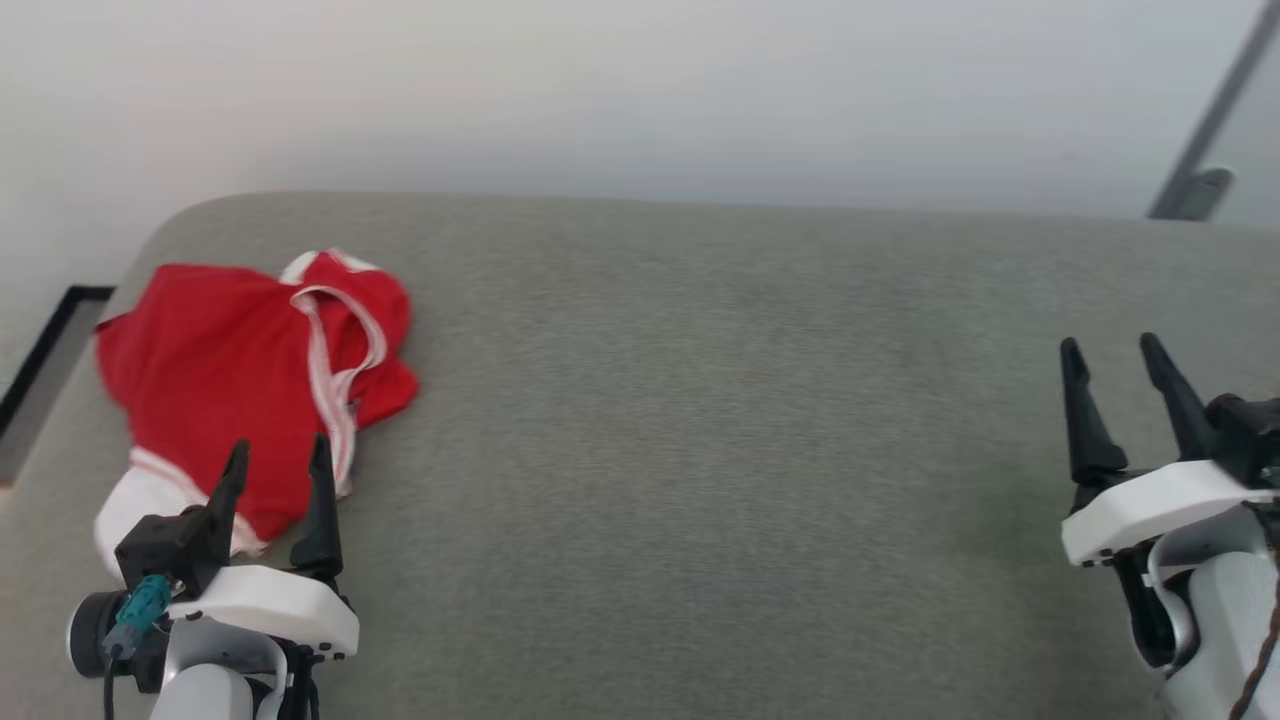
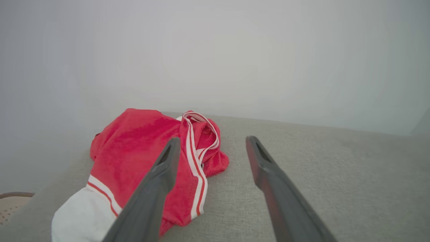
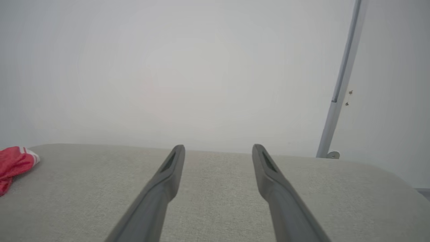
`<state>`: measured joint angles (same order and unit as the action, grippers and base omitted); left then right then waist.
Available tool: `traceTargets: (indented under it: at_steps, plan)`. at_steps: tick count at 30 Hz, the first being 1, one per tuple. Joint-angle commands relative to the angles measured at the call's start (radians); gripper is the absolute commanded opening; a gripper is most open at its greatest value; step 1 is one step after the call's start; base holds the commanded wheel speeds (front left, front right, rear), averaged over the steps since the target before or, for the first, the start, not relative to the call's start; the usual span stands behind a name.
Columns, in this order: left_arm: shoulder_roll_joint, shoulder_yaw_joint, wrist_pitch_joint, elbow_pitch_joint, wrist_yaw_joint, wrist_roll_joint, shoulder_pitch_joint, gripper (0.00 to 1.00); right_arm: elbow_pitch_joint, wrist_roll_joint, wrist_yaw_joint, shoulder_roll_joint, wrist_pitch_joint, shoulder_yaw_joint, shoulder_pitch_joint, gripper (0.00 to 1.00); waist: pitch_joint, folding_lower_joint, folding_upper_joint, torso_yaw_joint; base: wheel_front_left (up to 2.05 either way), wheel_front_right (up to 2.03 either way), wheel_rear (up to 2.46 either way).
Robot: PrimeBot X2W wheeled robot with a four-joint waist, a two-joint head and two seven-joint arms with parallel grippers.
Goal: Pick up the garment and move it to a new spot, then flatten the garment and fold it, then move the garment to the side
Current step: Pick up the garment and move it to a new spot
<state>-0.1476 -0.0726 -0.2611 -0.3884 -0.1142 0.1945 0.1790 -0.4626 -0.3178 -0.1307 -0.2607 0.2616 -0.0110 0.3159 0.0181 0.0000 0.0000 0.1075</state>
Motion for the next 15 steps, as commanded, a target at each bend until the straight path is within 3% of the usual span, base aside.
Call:
traceTargets:
  at_steps: [1,15]
  plan:
    - [0.005,-0.007,-0.006,-0.003,-0.002,0.015,-0.004,1.00,-0.003,-0.005,0.000,0.007,0.005,-0.005,-0.011,1.00,0.000,0.0000,0.0000,0.038,0.00,0.00,0.00]
    - [0.052,-0.064,-0.006,0.018,0.014,0.000,-0.083,1.00,-0.024,-0.026,0.000,0.095,0.005,-0.097,-0.015,1.00,-0.012,0.0000,0.0000,0.280,0.00,0.00,0.00]
